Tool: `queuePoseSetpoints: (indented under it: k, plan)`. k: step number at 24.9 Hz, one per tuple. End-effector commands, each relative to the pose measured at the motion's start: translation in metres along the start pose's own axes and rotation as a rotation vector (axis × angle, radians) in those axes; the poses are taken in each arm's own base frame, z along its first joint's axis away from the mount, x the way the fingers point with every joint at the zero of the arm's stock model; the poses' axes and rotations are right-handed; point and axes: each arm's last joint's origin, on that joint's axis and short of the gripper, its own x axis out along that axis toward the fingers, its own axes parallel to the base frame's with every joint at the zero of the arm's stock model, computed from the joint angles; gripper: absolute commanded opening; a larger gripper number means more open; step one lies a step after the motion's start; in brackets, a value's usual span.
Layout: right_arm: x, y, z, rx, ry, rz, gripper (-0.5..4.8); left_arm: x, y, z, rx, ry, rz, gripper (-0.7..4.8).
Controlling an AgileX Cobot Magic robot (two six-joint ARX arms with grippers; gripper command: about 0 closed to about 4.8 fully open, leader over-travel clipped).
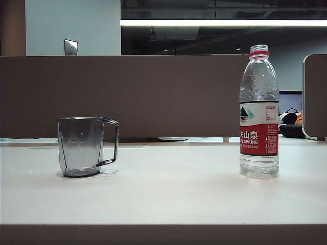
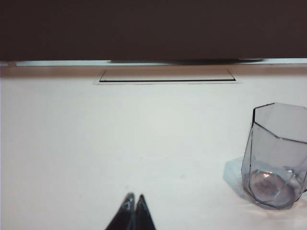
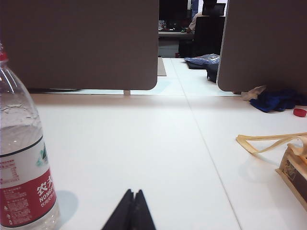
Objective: Pick up the mineral water bottle on the table and pour water into the mug until it's half full.
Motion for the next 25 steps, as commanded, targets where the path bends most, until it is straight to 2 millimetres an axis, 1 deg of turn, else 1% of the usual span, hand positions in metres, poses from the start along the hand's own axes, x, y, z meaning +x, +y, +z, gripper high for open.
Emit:
queuePoseSetpoints:
  k: [1,6,8,9,10,11,12,13,14,15,17,20,21,22,23,24,25]
  plan:
    - [0.0,0.0,-0.001,0.0,-0.008,0.005,-0.06,0.0,0.0,0.003,-0.005,-0.027,-0.009,-0.05]
    - [0.0,0.001,0.001,0.009,-0.017,0.025,-0.06,0.0,0.0,0.005,-0.018,-0.03,-0.009,-0.05]
    - [0.0,0.001,0.005,0.123,-0.04,0.042,-0.06,-0.003,0.0,0.014,-0.028,-0.05,-0.009,-0.05]
    - [-0.003,0.001,0.019,0.251,-0.076,0.048,-0.06,-0.007,0.001,0.029,-0.04,-0.082,-0.008,-0.05]
    - [-0.004,0.001,0.026,0.297,-0.096,0.052,-0.06,-0.01,0.001,0.039,-0.047,-0.103,-0.008,-0.05]
    - [-0.009,0.0,0.046,0.366,-0.151,0.065,-0.06,-0.019,0.002,0.061,-0.056,-0.153,-0.009,-0.05]
    - [-0.012,0.0,0.056,0.367,-0.179,0.07,-0.06,-0.023,0.002,0.072,-0.08,-0.175,-0.012,-0.05]
    - [-0.017,0.0,0.075,0.364,-0.222,0.078,-0.06,-0.032,0.002,0.095,-0.144,-0.217,-0.043,-0.05]
    - [-0.021,0.0,0.086,0.361,-0.233,0.084,-0.06,-0.036,0.002,0.105,-0.152,-0.235,-0.065,-0.05]
    - [-0.024,0.0,0.104,0.341,-0.222,0.103,-0.06,-0.042,0.002,0.125,-0.146,-0.257,-0.108,-0.05]
    - [-0.024,0.0,0.124,0.282,-0.186,0.113,-0.06,-0.045,0.001,0.144,-0.138,-0.254,-0.136,-0.05]
    - [-0.017,0.0,0.147,0.175,-0.127,0.116,-0.06,-0.042,0.001,0.166,-0.123,-0.246,-0.165,-0.05]
    - [-0.01,0.0,0.165,0.12,-0.106,0.125,-0.06,-0.036,-0.001,0.179,-0.124,-0.227,-0.186,-0.05]
    - [-0.005,0.001,0.171,0.118,-0.095,0.13,-0.06,-0.032,-0.002,0.184,-0.124,-0.212,-0.2,-0.05]
    - [0.007,0.0,0.184,0.121,-0.06,0.132,-0.06,-0.023,-0.005,0.191,-0.122,-0.158,-0.253,-0.05]
    - [0.014,0.0,0.189,0.123,-0.033,0.131,-0.06,-0.018,-0.007,0.194,-0.12,-0.126,-0.281,-0.05]
    - [0.024,0.0,0.194,0.127,0.007,0.13,-0.06,-0.008,-0.01,0.196,-0.101,-0.062,-0.333,-0.05]
